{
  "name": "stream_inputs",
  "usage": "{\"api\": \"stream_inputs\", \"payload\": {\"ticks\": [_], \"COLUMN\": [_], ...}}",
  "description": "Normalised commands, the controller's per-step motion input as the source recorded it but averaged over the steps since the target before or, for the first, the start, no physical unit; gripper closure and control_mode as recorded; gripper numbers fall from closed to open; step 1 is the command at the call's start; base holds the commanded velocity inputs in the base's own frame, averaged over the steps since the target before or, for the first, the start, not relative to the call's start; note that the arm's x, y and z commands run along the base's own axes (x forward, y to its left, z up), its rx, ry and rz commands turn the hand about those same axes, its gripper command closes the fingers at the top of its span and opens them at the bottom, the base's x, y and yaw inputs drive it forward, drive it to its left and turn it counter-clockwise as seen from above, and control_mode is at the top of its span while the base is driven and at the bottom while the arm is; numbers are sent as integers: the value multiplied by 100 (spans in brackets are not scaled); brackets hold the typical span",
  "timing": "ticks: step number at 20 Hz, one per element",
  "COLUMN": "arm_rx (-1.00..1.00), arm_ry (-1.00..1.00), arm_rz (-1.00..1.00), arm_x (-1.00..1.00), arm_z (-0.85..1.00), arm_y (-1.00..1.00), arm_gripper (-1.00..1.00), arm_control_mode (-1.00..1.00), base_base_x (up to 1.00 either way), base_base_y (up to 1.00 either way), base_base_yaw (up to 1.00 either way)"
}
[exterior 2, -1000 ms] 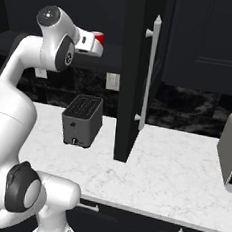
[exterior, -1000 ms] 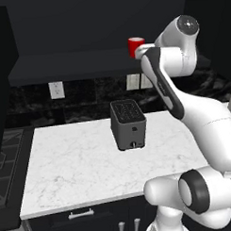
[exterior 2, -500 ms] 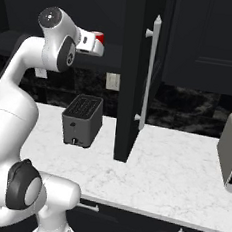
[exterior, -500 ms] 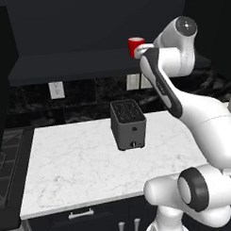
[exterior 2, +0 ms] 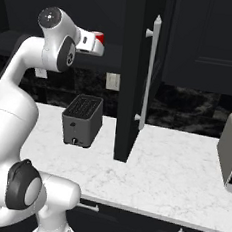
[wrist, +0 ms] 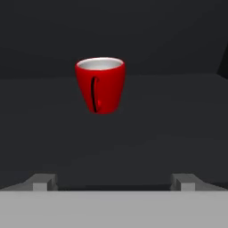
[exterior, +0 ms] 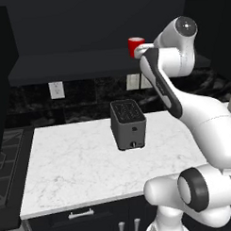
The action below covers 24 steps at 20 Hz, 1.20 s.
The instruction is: Gather all objects into one cabinet and sort the glasses and bowls to opposite sides.
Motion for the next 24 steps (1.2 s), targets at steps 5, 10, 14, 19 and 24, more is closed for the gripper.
{"api": "stream_inputs", "payload": {"ticks": [5,10,14,19,24], "arm_rx": [0,0,0,0,0], "arm_ry": [-2,-2,-1,-1,0], "arm_rz": [-2,-3,-3,-1,0], "arm_x": [2,8,19,35,45], "arm_z": [0,0,0,0,0], "arm_y": [6,13,11,1,0], "arm_gripper": [-100,-100,-100,-100,-100], "arm_control_mode": [-100,-100,-100,-100,-100], "base_base_x": [0,0,0,0,0], "base_base_y": [0,0,0,0,0], "base_base_yaw": [0,0,0,0,0]}}
